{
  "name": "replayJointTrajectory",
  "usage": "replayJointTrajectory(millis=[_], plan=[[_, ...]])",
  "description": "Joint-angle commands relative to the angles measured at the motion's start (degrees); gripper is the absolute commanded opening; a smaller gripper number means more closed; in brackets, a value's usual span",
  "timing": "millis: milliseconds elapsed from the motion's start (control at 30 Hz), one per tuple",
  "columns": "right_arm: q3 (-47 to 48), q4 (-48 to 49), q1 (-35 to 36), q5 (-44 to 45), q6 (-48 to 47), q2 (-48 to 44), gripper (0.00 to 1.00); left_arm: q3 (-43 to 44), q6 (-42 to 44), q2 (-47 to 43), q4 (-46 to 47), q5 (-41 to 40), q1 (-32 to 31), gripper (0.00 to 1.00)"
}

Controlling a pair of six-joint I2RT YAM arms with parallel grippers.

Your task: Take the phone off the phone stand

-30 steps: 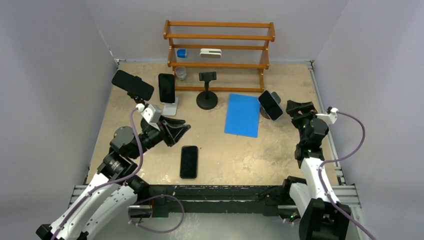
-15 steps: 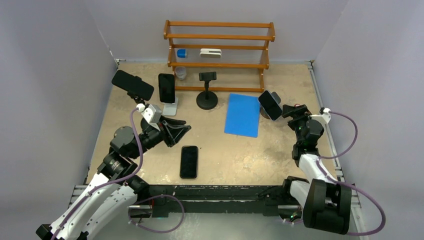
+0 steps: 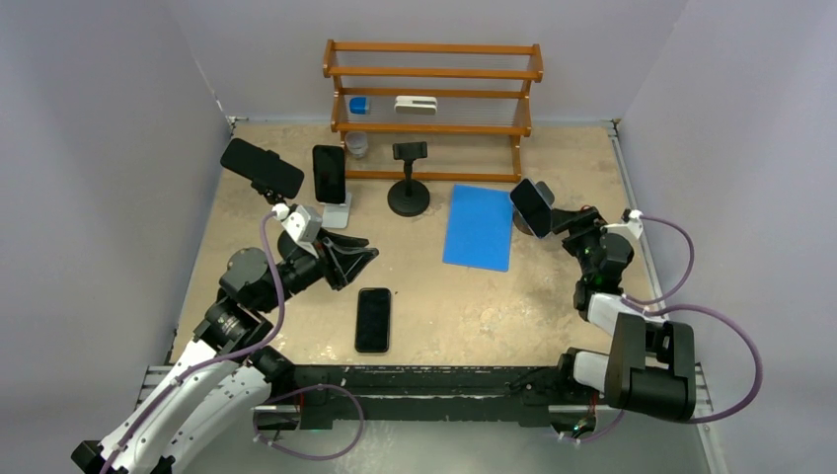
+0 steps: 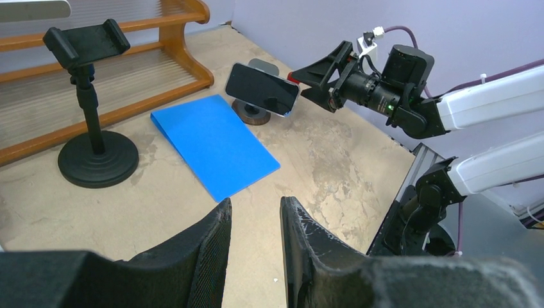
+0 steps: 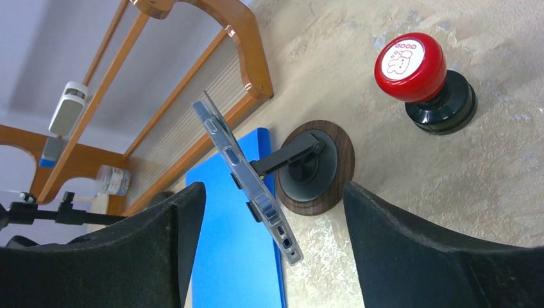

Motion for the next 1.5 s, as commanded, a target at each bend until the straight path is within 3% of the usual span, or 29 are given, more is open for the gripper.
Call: replayJointTrajectory(millis=[0,667,1133,1467], plan=[[0.37,5.83,-0.05,-1.75,-0.05,1.71,0.79,-0.08,-0.49,0.1,3.02,1.03,0.32,0.32],[1.76,14.65,0.56,-7.1,0.58,12.18,0.57,-0.08,-0.4,0.81,3.0,1.3,0.3,0.31],[0.94,15.42,0.93,-7.89,0.16,10.2,0.3,-0.08,-0.58,1.08,3.02,1.47,0.27,0.32],[0.79,14.74,1.18,-8.22,-1.26,7.95,0.03,-0.14,-0.67,0.88,3.0,1.55,0.29,0.31]])
